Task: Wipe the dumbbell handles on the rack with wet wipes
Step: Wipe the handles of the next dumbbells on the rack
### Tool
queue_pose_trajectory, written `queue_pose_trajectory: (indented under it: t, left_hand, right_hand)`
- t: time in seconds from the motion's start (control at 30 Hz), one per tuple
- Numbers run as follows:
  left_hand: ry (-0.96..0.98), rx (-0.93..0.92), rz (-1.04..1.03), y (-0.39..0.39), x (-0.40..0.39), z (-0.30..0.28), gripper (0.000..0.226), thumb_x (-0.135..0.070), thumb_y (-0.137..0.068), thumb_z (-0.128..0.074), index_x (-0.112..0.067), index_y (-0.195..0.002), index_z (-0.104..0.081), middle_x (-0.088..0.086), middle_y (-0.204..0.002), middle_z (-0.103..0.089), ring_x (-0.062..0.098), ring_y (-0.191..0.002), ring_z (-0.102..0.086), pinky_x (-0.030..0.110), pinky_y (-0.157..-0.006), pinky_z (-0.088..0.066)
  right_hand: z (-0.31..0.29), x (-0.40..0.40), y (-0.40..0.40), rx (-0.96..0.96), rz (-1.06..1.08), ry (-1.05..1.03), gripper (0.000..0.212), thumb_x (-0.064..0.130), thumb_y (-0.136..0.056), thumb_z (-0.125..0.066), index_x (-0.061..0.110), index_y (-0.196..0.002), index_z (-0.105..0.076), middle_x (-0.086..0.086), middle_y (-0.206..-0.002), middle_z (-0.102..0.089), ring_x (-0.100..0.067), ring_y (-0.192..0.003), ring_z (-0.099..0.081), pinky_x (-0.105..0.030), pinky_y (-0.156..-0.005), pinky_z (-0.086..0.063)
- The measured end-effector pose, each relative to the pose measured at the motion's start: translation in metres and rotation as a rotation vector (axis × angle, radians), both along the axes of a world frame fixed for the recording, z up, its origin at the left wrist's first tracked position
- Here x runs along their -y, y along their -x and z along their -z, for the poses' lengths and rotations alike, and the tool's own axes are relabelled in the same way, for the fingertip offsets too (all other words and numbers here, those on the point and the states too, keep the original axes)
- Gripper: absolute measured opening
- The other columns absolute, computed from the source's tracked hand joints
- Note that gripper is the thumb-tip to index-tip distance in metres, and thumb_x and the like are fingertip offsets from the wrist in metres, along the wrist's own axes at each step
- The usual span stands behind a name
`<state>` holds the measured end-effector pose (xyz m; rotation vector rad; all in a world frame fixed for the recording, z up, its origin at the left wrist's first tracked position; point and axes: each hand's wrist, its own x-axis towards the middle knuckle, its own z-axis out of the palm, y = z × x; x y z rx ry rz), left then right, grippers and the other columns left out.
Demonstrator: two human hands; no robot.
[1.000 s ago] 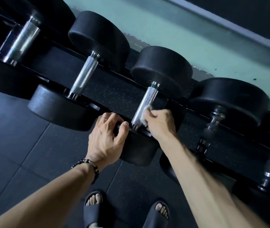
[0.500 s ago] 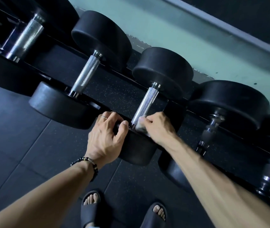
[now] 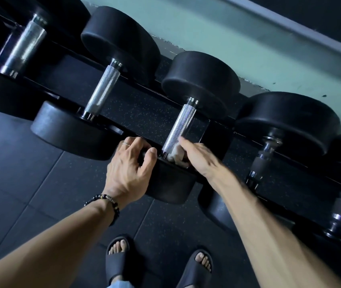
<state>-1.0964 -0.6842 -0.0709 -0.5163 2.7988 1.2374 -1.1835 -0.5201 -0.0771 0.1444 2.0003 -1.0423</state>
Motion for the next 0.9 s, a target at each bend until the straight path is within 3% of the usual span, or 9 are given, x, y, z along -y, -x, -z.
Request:
queue_pose_trajectory:
  t: [0.13,0.27,0.33,0.43,0.53,0.67,0.77,0.83,0.9]
  left_hand:
    - [-0.001,0.008,0.001,-0.001,0.0,0.0,0.044,-0.061,-0.085,-0.029,-0.027,-0.09,-0.056,-0.009,-0.095,-0.051,0.011,-0.095,-0.046,0.033,-0.079,-0.038]
    - [-0.007,0.01,-0.01,-0.001,0.0,0.0,0.044,-0.061,-0.084,-0.029,-0.027,-0.09,-0.056,-0.009,-0.096,-0.052,0.011,-0.094,-0.046,0.034,-0.079,-0.039]
    - [-0.013,0.011,-0.012,-0.001,0.0,0.0,0.042,-0.061,-0.084,-0.029,-0.028,-0.089,-0.056,-0.01,-0.096,-0.052,0.01,-0.095,-0.046,0.036,-0.081,-0.041]
    - [-0.014,0.005,-0.009,-0.002,0.0,0.001,0.041,-0.061,-0.084,-0.029,-0.029,-0.088,-0.055,-0.01,-0.094,-0.051,0.009,-0.093,-0.045,0.035,-0.08,-0.041]
    - [-0.017,-0.001,-0.003,-0.001,0.001,0.002,0.04,-0.06,-0.085,-0.03,-0.029,-0.088,-0.056,-0.01,-0.095,-0.051,0.01,-0.093,-0.046,0.036,-0.08,-0.041]
    - [-0.011,0.003,-0.01,0.0,0.001,0.002,0.041,-0.061,-0.085,-0.03,-0.029,-0.089,-0.056,-0.011,-0.096,-0.052,0.01,-0.094,-0.046,0.037,-0.08,-0.042]
    - [-0.011,0.001,-0.005,-0.001,0.0,0.003,0.043,-0.061,-0.085,-0.029,-0.028,-0.09,-0.056,-0.01,-0.095,-0.051,0.008,-0.092,-0.045,0.034,-0.077,-0.038]
    - [-0.009,0.001,0.005,0.0,0.001,0.003,0.043,-0.061,-0.085,-0.029,-0.028,-0.09,-0.056,-0.009,-0.095,-0.051,0.007,-0.091,-0.044,0.031,-0.076,-0.035]
    - [-0.005,0.004,0.015,-0.001,0.001,0.003,0.043,-0.061,-0.086,-0.029,-0.028,-0.089,-0.056,-0.009,-0.095,-0.051,0.008,-0.091,-0.044,0.03,-0.076,-0.034]
  right_hand:
    - [-0.002,0.0,-0.001,-0.016,-0.054,-0.006,0.026,0.033,-0.08,-0.071,0.014,-0.065,-0.064,0.011,-0.058,-0.055,-0.009,-0.062,-0.05,-0.022,-0.065,-0.039]
    - [0.006,0.0,-0.01,-0.168,0.007,-0.05,0.015,0.024,-0.082,-0.081,0.012,-0.077,-0.074,0.011,-0.054,-0.055,0.005,-0.044,-0.047,-0.009,-0.044,-0.032]
    - [0.008,0.002,-0.007,-0.171,0.188,0.034,0.007,0.012,-0.08,-0.08,0.007,-0.078,-0.075,0.005,-0.059,-0.065,0.002,-0.05,-0.053,-0.015,-0.053,-0.044]
    - [0.019,0.006,0.019,-0.28,0.448,0.071,0.018,0.014,-0.069,-0.071,0.001,-0.082,-0.068,-0.008,-0.072,-0.074,-0.012,-0.067,-0.06,-0.039,-0.077,-0.058]
    - [0.018,0.01,0.018,-0.357,0.355,-0.036,0.018,0.012,-0.082,-0.067,-0.003,-0.072,-0.061,0.01,-0.055,-0.064,-0.016,-0.063,-0.065,-0.045,-0.067,-0.06]
    - [0.009,0.004,-0.005,-0.22,0.02,-0.079,0.015,-0.001,-0.082,-0.06,-0.007,-0.069,-0.062,-0.013,-0.066,-0.064,-0.02,-0.064,-0.063,-0.044,-0.07,-0.062]
    - [0.012,0.011,0.024,-0.252,0.253,-0.048,0.018,0.007,-0.077,-0.058,-0.002,-0.062,-0.061,-0.016,-0.067,-0.064,-0.022,-0.063,-0.058,-0.039,-0.061,-0.054]
    - [0.011,0.016,0.027,-0.375,0.27,-0.116,0.029,0.011,-0.09,-0.056,-0.002,-0.064,-0.06,-0.014,-0.068,-0.061,-0.027,-0.065,-0.053,-0.038,-0.059,-0.044]
    - [0.007,0.016,0.009,-0.34,0.19,-0.133,0.028,0.005,-0.093,-0.054,-0.001,-0.068,-0.064,-0.012,-0.071,-0.066,-0.031,-0.068,-0.062,-0.039,-0.063,-0.055]
